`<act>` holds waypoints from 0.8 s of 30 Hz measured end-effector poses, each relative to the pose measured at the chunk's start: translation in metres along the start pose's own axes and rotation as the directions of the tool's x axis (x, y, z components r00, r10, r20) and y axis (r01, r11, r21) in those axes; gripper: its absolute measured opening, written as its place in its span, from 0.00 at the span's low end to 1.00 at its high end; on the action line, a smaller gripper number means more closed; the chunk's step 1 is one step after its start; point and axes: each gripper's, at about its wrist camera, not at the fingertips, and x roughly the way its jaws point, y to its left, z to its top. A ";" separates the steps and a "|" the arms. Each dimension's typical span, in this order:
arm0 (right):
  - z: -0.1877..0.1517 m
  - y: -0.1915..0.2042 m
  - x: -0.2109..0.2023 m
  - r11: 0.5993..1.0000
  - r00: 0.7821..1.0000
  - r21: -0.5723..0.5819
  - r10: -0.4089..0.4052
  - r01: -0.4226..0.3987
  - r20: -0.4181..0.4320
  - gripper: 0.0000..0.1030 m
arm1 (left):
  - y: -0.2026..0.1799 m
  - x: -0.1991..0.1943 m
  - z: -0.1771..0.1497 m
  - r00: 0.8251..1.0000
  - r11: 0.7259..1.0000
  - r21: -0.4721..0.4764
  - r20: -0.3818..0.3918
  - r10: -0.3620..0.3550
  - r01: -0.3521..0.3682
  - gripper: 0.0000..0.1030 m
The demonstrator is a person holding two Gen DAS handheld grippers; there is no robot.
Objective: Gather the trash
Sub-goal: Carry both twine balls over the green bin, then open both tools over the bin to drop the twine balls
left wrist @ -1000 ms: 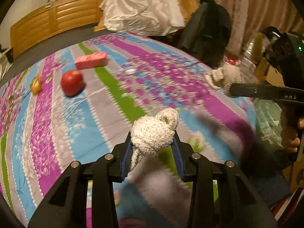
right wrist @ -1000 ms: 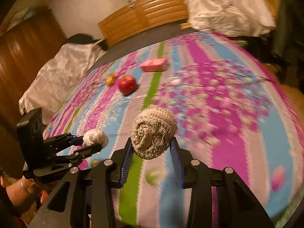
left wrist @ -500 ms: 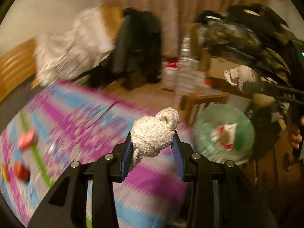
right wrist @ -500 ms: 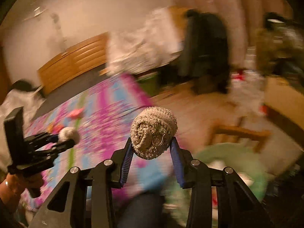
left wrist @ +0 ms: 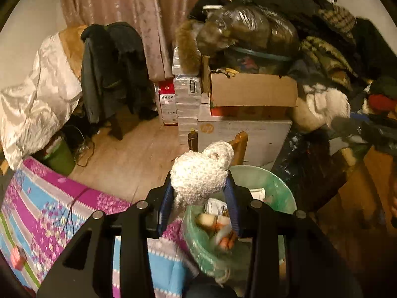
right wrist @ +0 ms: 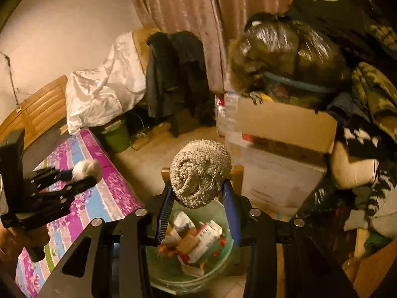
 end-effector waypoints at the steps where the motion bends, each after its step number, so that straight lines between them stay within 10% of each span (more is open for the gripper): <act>1: -0.006 -0.004 0.008 1.000 0.999 -0.005 -0.022 0.021 -0.027 0.39 | -0.004 0.006 0.002 1.000 1.000 -0.002 -0.010 0.000 0.000 0.36; 24: -0.055 0.034 0.097 1.000 0.976 -0.012 0.017 -0.020 -0.215 0.39 | -0.035 0.064 -0.026 0.985 0.999 -0.007 -0.167 -0.037 0.037 0.36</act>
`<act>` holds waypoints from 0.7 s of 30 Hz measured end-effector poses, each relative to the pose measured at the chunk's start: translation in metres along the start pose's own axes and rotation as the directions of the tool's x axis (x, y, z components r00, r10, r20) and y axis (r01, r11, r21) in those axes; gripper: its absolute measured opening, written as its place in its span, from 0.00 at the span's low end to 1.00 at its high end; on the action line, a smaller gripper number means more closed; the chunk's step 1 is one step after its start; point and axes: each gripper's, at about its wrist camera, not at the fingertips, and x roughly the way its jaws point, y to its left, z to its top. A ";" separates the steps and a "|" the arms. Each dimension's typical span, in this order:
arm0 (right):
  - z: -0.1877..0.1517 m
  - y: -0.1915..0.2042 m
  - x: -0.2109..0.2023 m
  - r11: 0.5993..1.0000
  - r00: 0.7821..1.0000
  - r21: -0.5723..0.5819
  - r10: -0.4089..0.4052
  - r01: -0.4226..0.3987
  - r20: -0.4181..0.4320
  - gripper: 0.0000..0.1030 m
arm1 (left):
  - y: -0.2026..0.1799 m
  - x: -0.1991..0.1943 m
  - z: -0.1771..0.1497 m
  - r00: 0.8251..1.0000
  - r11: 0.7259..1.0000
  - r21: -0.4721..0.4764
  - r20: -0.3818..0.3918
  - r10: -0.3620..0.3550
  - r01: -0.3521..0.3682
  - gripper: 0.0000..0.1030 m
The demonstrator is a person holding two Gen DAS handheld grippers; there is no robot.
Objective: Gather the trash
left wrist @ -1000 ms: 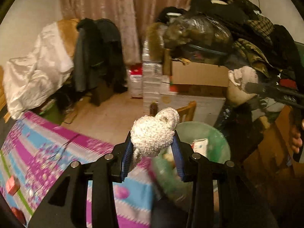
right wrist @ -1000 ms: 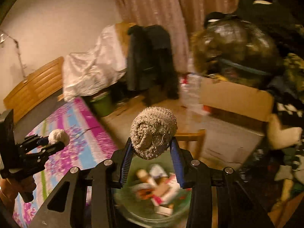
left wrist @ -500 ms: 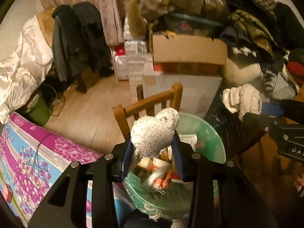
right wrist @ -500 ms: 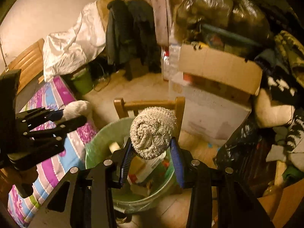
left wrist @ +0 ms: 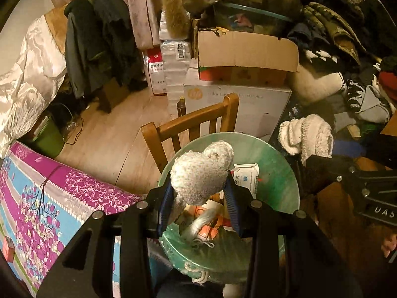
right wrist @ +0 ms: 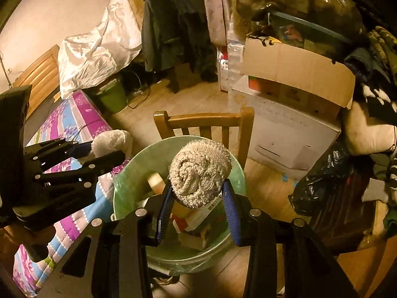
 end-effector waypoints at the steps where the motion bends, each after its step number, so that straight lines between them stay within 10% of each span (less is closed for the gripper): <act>1: 0.000 0.001 0.000 1.000 1.000 -0.002 0.001 -0.001 -0.001 0.39 | 0.000 0.000 0.000 1.000 1.000 0.002 0.000 0.000 0.000 0.36; 6: 0.001 0.007 0.007 1.000 1.000 -0.020 0.004 -0.004 0.004 0.41 | -0.001 0.001 -0.001 1.000 1.000 0.008 -0.002 -0.016 0.016 0.41; 9: 0.002 0.005 0.010 1.000 1.000 -0.020 -0.015 0.016 0.018 0.54 | -0.001 0.002 -0.003 1.000 1.000 0.008 -0.007 -0.008 0.008 0.62; 21: -0.004 0.009 0.008 0.995 0.995 -0.030 -0.097 0.098 0.010 0.54 | 0.015 -0.009 -0.011 1.000 1.000 -0.024 0.018 0.010 -0.010 0.62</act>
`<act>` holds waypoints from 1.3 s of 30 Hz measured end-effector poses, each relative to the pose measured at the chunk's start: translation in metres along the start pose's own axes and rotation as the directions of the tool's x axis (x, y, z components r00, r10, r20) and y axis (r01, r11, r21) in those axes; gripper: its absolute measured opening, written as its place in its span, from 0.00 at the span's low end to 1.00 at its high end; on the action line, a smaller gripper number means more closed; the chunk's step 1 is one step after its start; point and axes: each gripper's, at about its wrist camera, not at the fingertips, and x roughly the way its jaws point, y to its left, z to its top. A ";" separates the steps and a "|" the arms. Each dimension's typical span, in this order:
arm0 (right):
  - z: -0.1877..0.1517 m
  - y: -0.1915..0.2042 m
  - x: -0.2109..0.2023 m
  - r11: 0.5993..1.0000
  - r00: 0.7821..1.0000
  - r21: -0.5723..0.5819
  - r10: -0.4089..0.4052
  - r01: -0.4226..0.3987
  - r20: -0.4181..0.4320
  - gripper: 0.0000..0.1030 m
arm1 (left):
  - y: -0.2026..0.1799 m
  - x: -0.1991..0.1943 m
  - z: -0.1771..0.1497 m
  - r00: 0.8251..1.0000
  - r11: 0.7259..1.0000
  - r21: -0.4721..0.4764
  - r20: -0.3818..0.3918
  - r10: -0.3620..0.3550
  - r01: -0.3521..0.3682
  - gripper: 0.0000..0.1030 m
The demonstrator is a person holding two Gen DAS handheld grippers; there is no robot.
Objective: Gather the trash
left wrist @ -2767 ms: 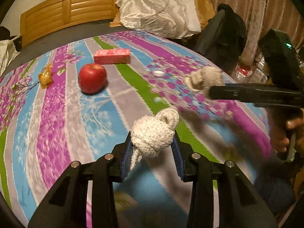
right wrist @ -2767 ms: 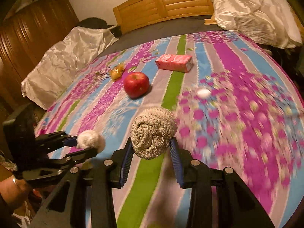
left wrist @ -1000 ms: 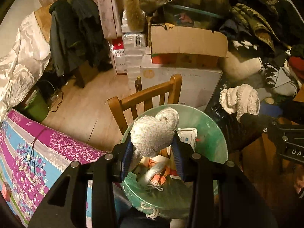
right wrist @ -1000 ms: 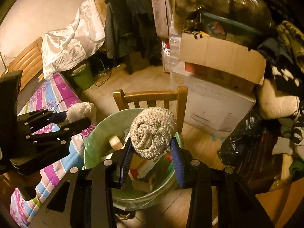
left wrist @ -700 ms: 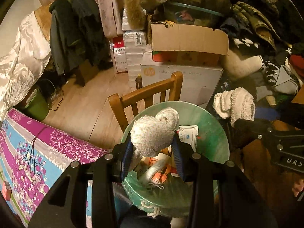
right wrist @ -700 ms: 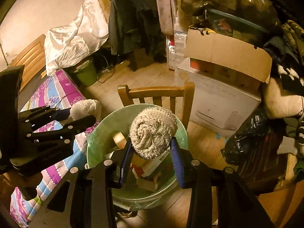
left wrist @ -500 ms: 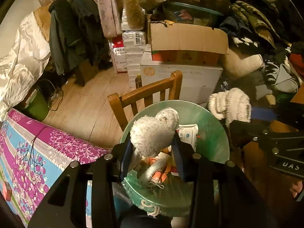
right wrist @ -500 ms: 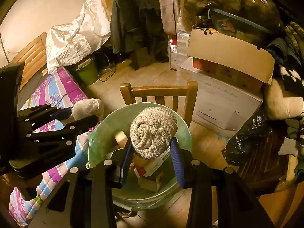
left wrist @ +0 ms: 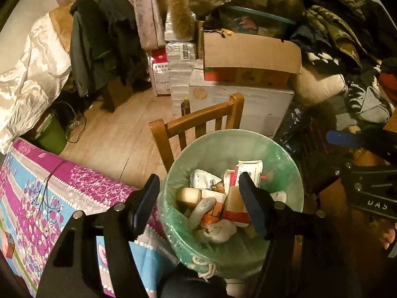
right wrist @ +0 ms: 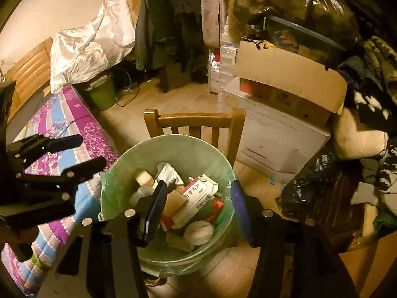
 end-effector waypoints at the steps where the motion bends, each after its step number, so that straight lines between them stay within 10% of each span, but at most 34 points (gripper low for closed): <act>1: -0.003 0.002 -0.002 1.000 1.000 0.002 -0.008 0.008 -0.002 0.54 | 0.002 -0.002 -0.001 1.000 1.000 -0.003 0.003 0.001 -0.001 0.62; 6: -0.019 0.003 -0.011 0.997 0.996 0.016 -0.073 0.073 0.041 0.55 | 0.006 -0.016 -0.005 0.999 1.000 -0.015 0.038 0.011 -0.010 0.63; 11: -0.036 0.004 -0.037 0.982 0.960 0.041 -0.188 0.183 0.209 0.97 | 0.002 -0.034 -0.010 0.995 1.000 -0.013 0.095 0.008 -0.007 0.72; 22: -0.056 -0.016 -0.049 0.974 0.937 0.011 -0.221 0.227 0.271 0.96 | -0.024 -0.067 -0.040 0.974 1.000 0.010 0.224 0.020 -0.023 0.90; 39: -0.082 -0.029 -0.043 0.991 0.935 -0.022 -0.115 0.130 0.336 0.96 | -0.040 -0.073 -0.058 0.963 1.000 -0.002 0.270 0.000 0.001 0.90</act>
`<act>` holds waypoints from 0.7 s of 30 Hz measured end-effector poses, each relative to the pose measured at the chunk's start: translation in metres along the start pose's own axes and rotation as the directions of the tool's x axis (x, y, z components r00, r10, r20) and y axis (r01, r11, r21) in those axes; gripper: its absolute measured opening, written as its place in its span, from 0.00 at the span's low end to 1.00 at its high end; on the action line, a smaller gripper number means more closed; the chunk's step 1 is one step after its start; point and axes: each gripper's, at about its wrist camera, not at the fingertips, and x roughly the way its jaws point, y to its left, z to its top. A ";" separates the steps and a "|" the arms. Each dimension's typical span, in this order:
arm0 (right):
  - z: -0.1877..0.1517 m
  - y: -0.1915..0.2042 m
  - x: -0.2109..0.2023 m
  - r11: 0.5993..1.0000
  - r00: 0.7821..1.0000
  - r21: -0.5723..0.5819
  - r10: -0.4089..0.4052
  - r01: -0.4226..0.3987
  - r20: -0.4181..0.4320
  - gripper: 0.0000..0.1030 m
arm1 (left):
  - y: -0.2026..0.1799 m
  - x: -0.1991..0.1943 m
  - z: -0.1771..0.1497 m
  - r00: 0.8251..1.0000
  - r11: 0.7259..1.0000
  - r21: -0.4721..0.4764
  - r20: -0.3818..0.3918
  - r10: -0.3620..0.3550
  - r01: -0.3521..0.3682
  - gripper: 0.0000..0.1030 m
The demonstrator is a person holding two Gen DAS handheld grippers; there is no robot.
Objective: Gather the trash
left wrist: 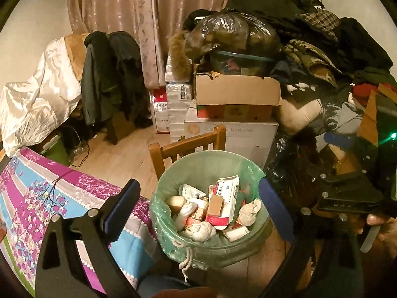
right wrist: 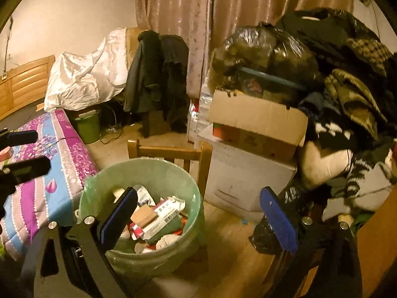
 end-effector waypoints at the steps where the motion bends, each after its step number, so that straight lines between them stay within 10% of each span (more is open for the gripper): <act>1: -0.004 0.000 0.003 1.000 1.000 0.000 -0.003 0.003 -0.008 0.96 | -0.002 0.002 -0.003 1.000 1.000 0.008 -0.004 0.003 -0.003 0.90; 21: -0.006 -0.024 0.007 0.996 1.000 0.092 -0.017 0.016 0.014 0.96 | -0.022 -0.001 -0.029 0.999 0.998 0.049 -0.015 -0.030 0.030 0.90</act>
